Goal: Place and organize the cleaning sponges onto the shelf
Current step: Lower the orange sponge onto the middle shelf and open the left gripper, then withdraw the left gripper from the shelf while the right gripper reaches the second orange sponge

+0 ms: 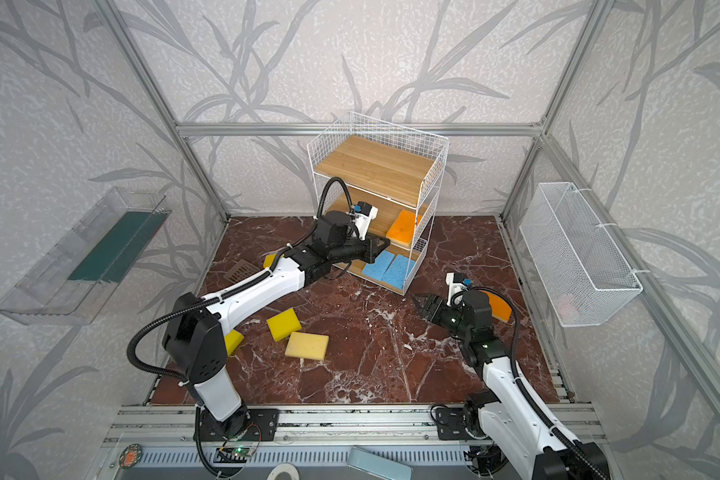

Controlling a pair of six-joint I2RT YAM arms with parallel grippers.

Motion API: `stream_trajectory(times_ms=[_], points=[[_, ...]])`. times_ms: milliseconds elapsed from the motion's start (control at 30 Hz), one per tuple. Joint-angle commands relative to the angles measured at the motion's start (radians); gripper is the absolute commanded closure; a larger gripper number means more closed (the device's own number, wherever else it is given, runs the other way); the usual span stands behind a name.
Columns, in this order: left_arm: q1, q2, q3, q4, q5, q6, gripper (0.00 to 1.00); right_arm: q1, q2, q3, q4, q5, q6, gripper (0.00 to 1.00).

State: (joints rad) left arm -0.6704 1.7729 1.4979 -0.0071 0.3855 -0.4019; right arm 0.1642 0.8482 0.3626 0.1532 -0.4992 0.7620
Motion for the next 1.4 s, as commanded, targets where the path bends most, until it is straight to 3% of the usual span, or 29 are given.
stream_trajectory(times_ms=[0,333,633,800,1067,1233,1367], points=[[0.0,0.026,0.042,-0.004,-0.006,-0.007,0.97,-0.005,-0.002,0.004,0.018,-0.017,-0.01,0.31],[-0.001,0.032,0.039,-0.002,0.003,-0.015,0.96,-0.005,-0.015,0.006,-0.004,-0.016,-0.023,0.31],[-0.002,-0.093,-0.085,-0.003,-0.031,0.008,0.66,-0.006,-0.052,0.022,-0.091,0.022,-0.054,0.31],[-0.003,-0.197,-0.208,0.018,-0.054,-0.003,0.54,-0.006,-0.102,0.061,-0.233,0.132,-0.077,0.31],[-0.005,-0.395,-0.475,0.094,-0.083,-0.065,0.49,-0.069,-0.107,0.145,-0.457,0.332,-0.193,0.28],[-0.008,-0.477,-0.642,0.151,-0.092,-0.119,0.48,-0.167,-0.084,0.161,-0.511,0.455,-0.171,0.23],[-0.015,-0.511,-0.776,0.242,-0.091,-0.177,0.48,-0.227,-0.068,0.141,-0.446,0.545,-0.133,0.2]])
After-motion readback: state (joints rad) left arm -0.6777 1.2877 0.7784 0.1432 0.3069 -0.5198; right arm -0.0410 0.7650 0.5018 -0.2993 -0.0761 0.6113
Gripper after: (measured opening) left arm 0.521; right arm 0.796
